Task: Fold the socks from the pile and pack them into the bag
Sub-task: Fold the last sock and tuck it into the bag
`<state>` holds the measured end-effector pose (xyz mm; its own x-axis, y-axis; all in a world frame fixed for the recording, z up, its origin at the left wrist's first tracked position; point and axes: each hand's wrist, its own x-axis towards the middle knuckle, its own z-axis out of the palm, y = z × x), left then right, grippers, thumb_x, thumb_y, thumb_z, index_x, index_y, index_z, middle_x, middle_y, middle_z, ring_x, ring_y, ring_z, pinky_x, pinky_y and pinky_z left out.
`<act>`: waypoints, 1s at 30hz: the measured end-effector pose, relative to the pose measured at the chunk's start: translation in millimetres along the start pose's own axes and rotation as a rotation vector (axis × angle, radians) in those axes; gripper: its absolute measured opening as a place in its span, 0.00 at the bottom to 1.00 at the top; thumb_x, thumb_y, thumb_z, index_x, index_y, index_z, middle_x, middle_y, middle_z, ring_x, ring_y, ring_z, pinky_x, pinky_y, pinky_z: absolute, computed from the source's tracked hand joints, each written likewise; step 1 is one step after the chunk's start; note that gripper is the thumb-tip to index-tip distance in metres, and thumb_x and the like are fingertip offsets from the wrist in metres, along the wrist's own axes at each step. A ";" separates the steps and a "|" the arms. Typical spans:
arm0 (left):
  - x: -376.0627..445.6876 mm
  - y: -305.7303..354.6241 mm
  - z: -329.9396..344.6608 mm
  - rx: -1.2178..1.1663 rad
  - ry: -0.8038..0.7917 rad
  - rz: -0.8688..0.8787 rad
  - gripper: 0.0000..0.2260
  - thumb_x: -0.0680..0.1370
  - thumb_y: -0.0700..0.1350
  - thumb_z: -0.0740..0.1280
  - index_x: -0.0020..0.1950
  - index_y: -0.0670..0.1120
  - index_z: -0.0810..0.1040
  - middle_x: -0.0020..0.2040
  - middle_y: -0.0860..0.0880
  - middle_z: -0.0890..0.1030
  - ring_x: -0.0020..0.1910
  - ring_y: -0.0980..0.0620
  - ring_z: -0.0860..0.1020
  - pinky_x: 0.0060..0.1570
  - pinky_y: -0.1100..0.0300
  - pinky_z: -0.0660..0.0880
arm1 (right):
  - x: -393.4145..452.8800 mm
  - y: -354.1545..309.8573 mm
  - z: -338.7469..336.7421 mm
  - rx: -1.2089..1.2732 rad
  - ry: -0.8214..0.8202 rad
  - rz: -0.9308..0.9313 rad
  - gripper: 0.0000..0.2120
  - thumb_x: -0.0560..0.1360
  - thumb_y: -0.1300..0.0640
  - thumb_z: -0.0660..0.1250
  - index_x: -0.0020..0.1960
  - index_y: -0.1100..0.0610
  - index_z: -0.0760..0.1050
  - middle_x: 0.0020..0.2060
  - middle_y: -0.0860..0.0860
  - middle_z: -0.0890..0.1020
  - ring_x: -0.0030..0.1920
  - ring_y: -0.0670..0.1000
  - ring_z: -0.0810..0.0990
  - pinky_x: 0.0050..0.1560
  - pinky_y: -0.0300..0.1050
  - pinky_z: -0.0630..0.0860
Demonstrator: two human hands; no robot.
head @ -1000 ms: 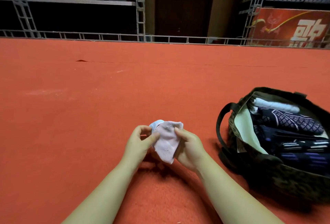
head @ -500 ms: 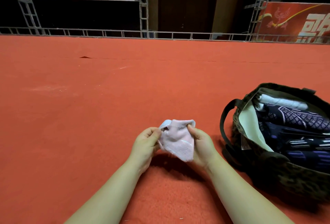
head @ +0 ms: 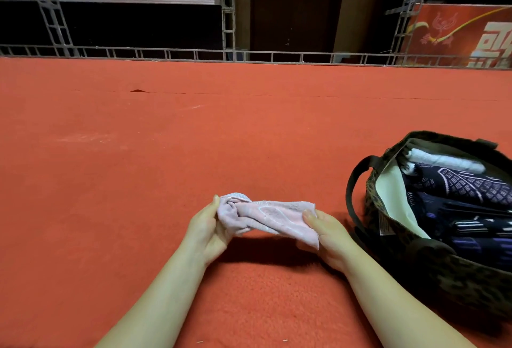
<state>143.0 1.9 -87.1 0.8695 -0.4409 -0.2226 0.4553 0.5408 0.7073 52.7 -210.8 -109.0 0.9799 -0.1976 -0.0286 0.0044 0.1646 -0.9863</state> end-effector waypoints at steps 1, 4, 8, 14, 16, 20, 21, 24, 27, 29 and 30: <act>-0.1 4.5 -3.7 0.016 -0.013 0.011 0.19 0.82 0.50 0.53 0.47 0.38 0.77 0.37 0.41 0.81 0.30 0.48 0.81 0.28 0.59 0.79 | -0.1 -1.0 -3.3 0.013 0.024 -0.008 0.13 0.81 0.59 0.57 0.57 0.64 0.76 0.47 0.57 0.84 0.41 0.50 0.83 0.37 0.40 0.77; 3.3 23.3 -20.0 -0.038 0.078 0.039 0.14 0.81 0.50 0.57 0.45 0.42 0.75 0.35 0.43 0.81 0.31 0.48 0.81 0.32 0.57 0.79 | -1.9 -2.5 -15.5 0.023 0.113 0.003 0.10 0.80 0.60 0.58 0.52 0.63 0.77 0.42 0.57 0.84 0.38 0.50 0.82 0.36 0.40 0.77; 2.3 22.9 -21.9 0.193 0.103 0.185 0.13 0.81 0.45 0.59 0.36 0.46 0.71 0.31 0.50 0.72 0.31 0.51 0.72 0.36 0.57 0.71 | -0.7 -8.5 -11.2 -0.434 0.076 0.008 0.08 0.78 0.56 0.63 0.49 0.54 0.80 0.40 0.46 0.85 0.43 0.46 0.82 0.42 0.39 0.75; -15.4 46.4 13.4 0.751 -0.109 0.604 0.09 0.73 0.49 0.61 0.36 0.45 0.73 0.28 0.57 0.74 0.29 0.60 0.70 0.29 0.68 0.68 | 2.0 -46.7 26.3 -0.920 0.229 -0.226 0.28 0.73 0.47 0.68 0.70 0.52 0.65 0.66 0.46 0.68 0.69 0.47 0.65 0.68 0.43 0.63; -22.7 60.1 24.9 0.891 -0.211 0.690 0.09 0.74 0.48 0.61 0.37 0.45 0.75 0.30 0.59 0.76 0.32 0.63 0.71 0.34 0.70 0.69 | -1.7 -70.8 44.0 -0.896 0.134 -0.422 0.24 0.75 0.50 0.67 0.69 0.51 0.67 0.66 0.45 0.70 0.68 0.43 0.66 0.69 0.41 0.61; -40.8 82.7 57.9 1.083 -0.424 0.746 0.08 0.75 0.47 0.61 0.38 0.49 0.76 0.30 0.61 0.76 0.31 0.65 0.70 0.34 0.71 0.67 | -5.5 -117.5 74.6 -0.543 -0.186 -0.484 0.18 0.74 0.50 0.62 0.64 0.44 0.69 0.61 0.41 0.74 0.62 0.34 0.70 0.62 0.31 0.66; -44.4 87.0 64.8 1.129 -0.459 0.764 0.07 0.75 0.46 0.61 0.39 0.50 0.76 0.31 0.62 0.77 0.32 0.65 0.71 0.35 0.71 0.68 | -5.0 -126.3 78.2 -0.457 -0.238 -0.475 0.18 0.73 0.51 0.61 0.63 0.46 0.69 0.60 0.42 0.75 0.61 0.34 0.71 0.60 0.29 0.68; -51.8 101.7 79.0 1.249 -0.525 0.870 0.06 0.75 0.46 0.63 0.40 0.54 0.77 0.35 0.61 0.78 0.35 0.65 0.73 0.38 0.71 0.68 | -3.5 -150.2 81.8 -0.381 -0.329 -0.457 0.15 0.73 0.54 0.61 0.60 0.48 0.72 0.58 0.44 0.77 0.59 0.35 0.74 0.56 0.29 0.70; -53.4 112.4 83.6 1.258 -0.507 0.980 0.04 0.73 0.52 0.62 0.41 0.58 0.76 0.38 0.56 0.76 0.38 0.65 0.74 0.41 0.71 0.67 | -2.5 -162.7 78.0 -0.413 -0.379 -0.435 0.10 0.70 0.54 0.66 0.51 0.51 0.78 0.58 0.45 0.78 0.60 0.38 0.74 0.59 0.33 0.70; -54.5 116.7 83.8 1.221 -0.471 1.004 0.05 0.72 0.54 0.61 0.41 0.58 0.76 0.39 0.56 0.76 0.39 0.66 0.74 0.41 0.72 0.67 | -3.5 -166.2 75.1 -0.485 -0.399 -0.402 0.11 0.66 0.52 0.70 0.46 0.55 0.79 0.62 0.50 0.76 0.63 0.44 0.74 0.62 0.40 0.71; -54.7 118.1 84.1 1.214 -0.461 1.007 0.05 0.72 0.55 0.60 0.40 0.58 0.76 0.38 0.57 0.78 0.39 0.66 0.74 0.41 0.73 0.67 | -4.5 -167.1 73.5 -0.541 -0.414 -0.399 0.14 0.66 0.52 0.71 0.46 0.60 0.79 0.63 0.51 0.76 0.64 0.47 0.74 0.63 0.43 0.71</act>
<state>133.1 29.6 65.0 0.4765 -0.5640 0.6744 -0.8251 -0.0221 0.5645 62.2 -166.4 67.8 0.9197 0.2509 0.3019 0.3778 -0.3574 -0.8541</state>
